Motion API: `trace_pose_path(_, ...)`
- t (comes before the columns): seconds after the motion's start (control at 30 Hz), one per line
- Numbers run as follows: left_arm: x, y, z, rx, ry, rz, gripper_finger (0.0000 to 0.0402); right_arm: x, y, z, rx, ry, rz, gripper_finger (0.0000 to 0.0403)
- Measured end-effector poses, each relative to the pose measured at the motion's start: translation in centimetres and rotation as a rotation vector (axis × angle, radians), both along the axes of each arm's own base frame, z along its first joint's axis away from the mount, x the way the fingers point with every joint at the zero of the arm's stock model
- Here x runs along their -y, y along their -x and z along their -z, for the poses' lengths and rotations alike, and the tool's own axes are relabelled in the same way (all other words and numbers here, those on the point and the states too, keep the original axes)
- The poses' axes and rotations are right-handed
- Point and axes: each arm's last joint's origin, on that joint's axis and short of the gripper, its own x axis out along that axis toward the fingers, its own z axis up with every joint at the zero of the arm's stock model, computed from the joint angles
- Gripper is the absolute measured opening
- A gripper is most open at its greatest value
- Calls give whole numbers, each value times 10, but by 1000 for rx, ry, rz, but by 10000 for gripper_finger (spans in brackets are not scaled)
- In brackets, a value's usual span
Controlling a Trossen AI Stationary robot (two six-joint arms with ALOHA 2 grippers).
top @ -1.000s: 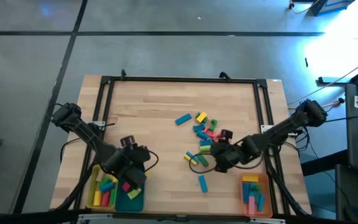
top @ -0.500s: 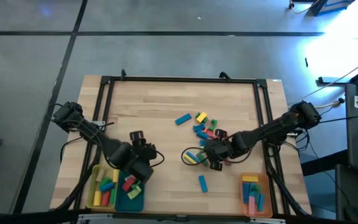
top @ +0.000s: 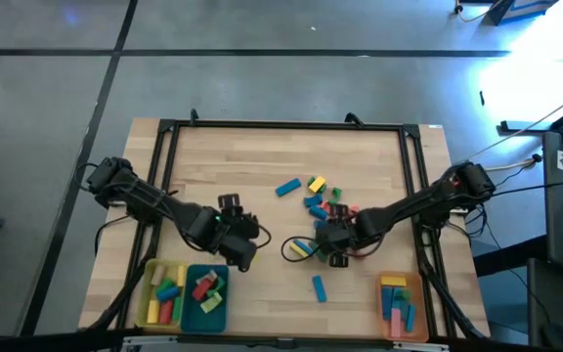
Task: Sort blocks by size
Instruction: Put the light green cylindrical block into the yellow bin
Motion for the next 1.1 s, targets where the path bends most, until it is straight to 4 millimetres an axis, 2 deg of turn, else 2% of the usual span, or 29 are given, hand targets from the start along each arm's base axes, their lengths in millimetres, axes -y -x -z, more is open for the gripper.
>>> trace_pose_path(0.33, -4, -2, 0, 0, 1, -15, 210, 13, -8, 20, -65, 50, 24, 143)
trace_pose_path(0.6, -2, -4, 0, 9, 37, 1, 210, 15, -9, 21, -89, 25, -22, 143)
trace_pose_path(1.1, -2, -5, 0, 13, 37, 19, 210, 22, -17, 28, -84, -16, -1, 143)
